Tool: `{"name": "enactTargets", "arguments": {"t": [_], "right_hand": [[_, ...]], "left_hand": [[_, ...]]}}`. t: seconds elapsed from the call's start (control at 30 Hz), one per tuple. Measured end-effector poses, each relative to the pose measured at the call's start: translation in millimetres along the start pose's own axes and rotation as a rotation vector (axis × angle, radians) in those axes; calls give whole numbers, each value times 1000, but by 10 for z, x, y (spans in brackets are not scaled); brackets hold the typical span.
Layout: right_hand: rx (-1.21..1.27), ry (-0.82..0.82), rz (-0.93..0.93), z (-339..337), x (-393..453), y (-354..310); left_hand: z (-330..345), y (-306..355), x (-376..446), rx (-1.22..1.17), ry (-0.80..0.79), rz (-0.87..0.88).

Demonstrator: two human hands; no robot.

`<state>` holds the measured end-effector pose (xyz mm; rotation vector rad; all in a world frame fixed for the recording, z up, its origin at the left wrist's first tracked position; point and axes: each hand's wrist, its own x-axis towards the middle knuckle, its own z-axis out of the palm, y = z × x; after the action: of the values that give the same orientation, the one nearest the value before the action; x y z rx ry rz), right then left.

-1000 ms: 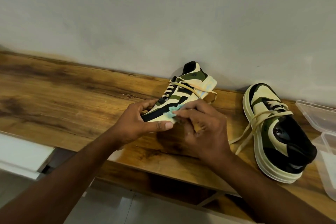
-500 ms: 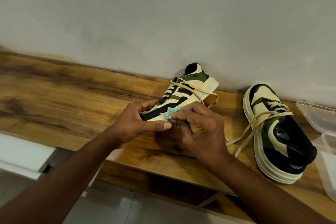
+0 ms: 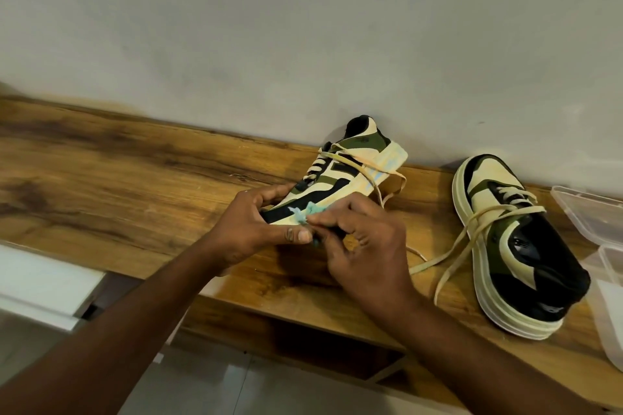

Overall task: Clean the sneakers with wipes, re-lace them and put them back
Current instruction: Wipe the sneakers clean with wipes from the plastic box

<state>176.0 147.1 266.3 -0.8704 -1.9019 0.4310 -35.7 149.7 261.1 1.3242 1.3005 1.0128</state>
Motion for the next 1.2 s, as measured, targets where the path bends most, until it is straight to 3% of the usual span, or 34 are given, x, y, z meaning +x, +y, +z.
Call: {"name": "enactTargets", "arguments": {"t": [0.2, 0.27, 0.43, 0.53, 0.73, 0.9, 1.1, 1.2], "right_hand": [[44, 124, 247, -172, 194, 209], [4, 137, 221, -172, 197, 186], [-133, -118, -28, -98, 71, -7], [-198, -281, -80, -197, 81, -34], [-317, -363, -140, -257, 132, -70], [-345, -325, -152, -250, 135, -88], [-267, -47, 162, -458, 329, 234], [-229, -7, 173, -418, 282, 216]], "left_hand": [[68, 87, -19, 37, -17, 7], [89, 95, -25, 39, -6, 28], [84, 66, -28, 38, -19, 53], [64, 67, -23, 30, -32, 49], [93, 108, -39, 46, -46, 59], [62, 62, 0, 37, -25, 23], [38, 33, 18, 36, -12, 12], [46, 45, 11, 26, -14, 5]]}}
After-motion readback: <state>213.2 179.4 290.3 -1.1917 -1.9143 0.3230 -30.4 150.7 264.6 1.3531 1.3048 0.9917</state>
